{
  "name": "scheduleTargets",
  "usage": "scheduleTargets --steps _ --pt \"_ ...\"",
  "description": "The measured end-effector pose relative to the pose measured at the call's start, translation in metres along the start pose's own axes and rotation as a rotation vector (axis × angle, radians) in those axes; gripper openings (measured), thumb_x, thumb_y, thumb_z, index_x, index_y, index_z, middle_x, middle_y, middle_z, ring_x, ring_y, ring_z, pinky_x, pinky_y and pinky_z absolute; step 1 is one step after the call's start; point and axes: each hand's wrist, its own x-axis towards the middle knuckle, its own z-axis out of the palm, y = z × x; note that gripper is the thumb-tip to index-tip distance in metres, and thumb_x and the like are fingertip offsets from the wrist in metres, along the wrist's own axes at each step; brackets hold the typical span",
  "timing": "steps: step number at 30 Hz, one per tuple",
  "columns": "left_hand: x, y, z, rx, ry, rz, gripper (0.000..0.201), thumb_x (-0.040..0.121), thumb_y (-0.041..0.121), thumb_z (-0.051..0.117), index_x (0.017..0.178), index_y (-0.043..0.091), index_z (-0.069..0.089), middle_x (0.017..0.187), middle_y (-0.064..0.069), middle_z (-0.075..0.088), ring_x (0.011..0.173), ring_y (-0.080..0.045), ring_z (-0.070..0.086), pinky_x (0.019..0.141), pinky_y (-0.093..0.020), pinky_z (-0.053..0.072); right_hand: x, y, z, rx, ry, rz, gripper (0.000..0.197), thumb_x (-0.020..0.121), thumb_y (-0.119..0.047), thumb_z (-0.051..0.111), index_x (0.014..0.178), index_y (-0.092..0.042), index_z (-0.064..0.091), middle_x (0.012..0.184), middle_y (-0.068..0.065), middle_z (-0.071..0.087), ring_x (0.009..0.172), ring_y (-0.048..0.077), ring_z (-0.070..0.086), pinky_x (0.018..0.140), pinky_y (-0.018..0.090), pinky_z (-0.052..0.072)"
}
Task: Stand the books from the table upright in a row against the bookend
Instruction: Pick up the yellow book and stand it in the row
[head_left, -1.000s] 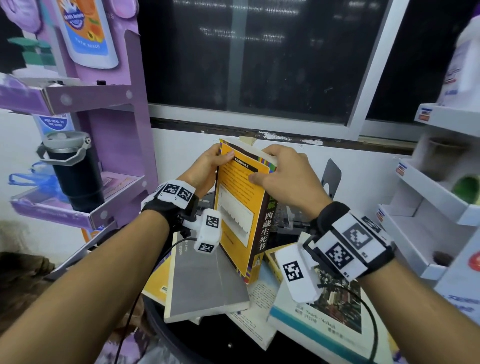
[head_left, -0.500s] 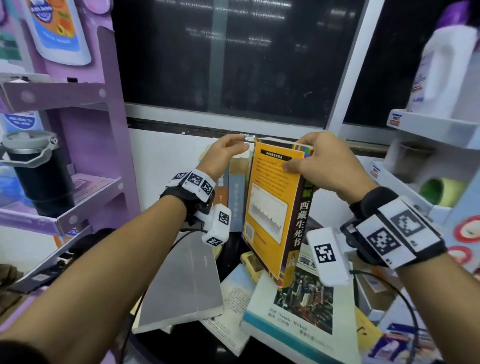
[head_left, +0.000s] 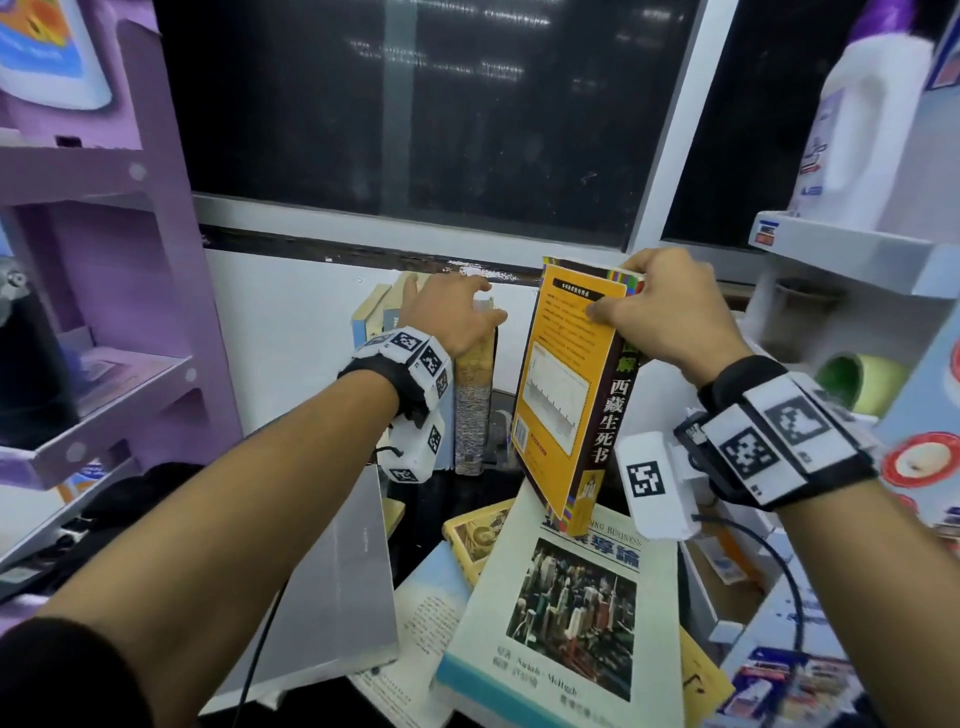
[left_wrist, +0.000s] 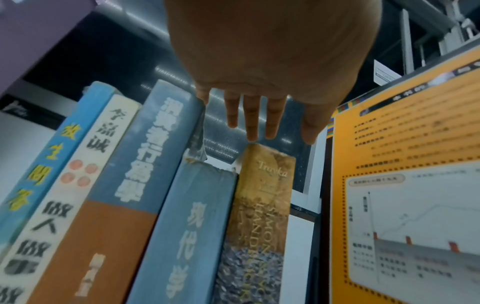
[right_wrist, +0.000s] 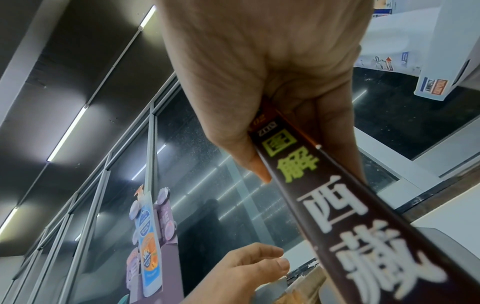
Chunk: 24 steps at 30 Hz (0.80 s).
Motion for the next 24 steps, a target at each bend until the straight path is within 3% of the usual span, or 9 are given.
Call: scheduleTargets --steps 4,7,10,16,24 --pt "0.011 0.000 0.002 0.141 -0.139 -0.003 0.061 0.085 0.067 0.042 0.132 0.030 0.053 0.143 0.000 0.049 0.135 -0.023 0.038 0.112 -0.056 0.014 0.016 0.005 0.015 -0.001 0.048 0.005 0.021 0.089 -0.028 0.068 0.100 -0.013 0.058 0.098 0.007 0.069 0.089 0.024 0.068 0.077 0.041 0.059" --pt "0.017 -0.002 0.003 0.235 -0.294 -0.004 0.066 0.086 0.071 0.035 0.142 0.036 0.039 0.154 0.001 0.034 0.142 -0.024 0.026 0.113 -0.057 0.012 0.029 0.007 0.029 0.007 0.089 0.007 0.022 0.089 -0.030 0.067 0.103 -0.015 0.059 0.101 0.005 0.068 0.089 0.022 0.067 0.075 0.037 0.058" --pt "0.019 -0.003 0.002 0.263 -0.343 0.002 0.066 0.087 0.070 0.032 0.146 0.039 0.032 0.157 0.003 0.027 0.143 -0.025 0.024 0.112 -0.056 0.015 0.041 0.008 0.043 0.003 0.128 0.005 0.022 0.089 -0.029 0.066 0.105 -0.014 0.060 0.101 0.005 0.067 0.090 0.023 0.067 0.074 0.034 0.057" --pt "0.023 -0.008 -0.005 0.228 -0.400 0.082 0.060 0.089 0.067 0.035 0.142 0.039 0.040 0.153 0.006 0.035 0.139 -0.026 0.032 0.112 -0.053 0.024 0.057 0.013 0.077 -0.003 0.169 0.026 0.024 0.090 -0.031 0.062 0.107 -0.016 0.055 0.107 0.011 0.063 0.100 0.029 0.061 0.084 0.046 0.056" --pt "0.024 -0.016 -0.012 0.194 -0.494 0.118 0.063 0.089 0.070 0.033 0.145 0.039 0.035 0.150 0.001 0.041 0.135 -0.026 0.039 0.111 -0.042 0.029 0.064 0.020 0.111 -0.044 0.161 0.019 0.030 0.088 -0.036 0.060 0.112 -0.018 0.054 0.108 0.010 0.067 0.092 0.031 0.065 0.077 0.047 0.058"
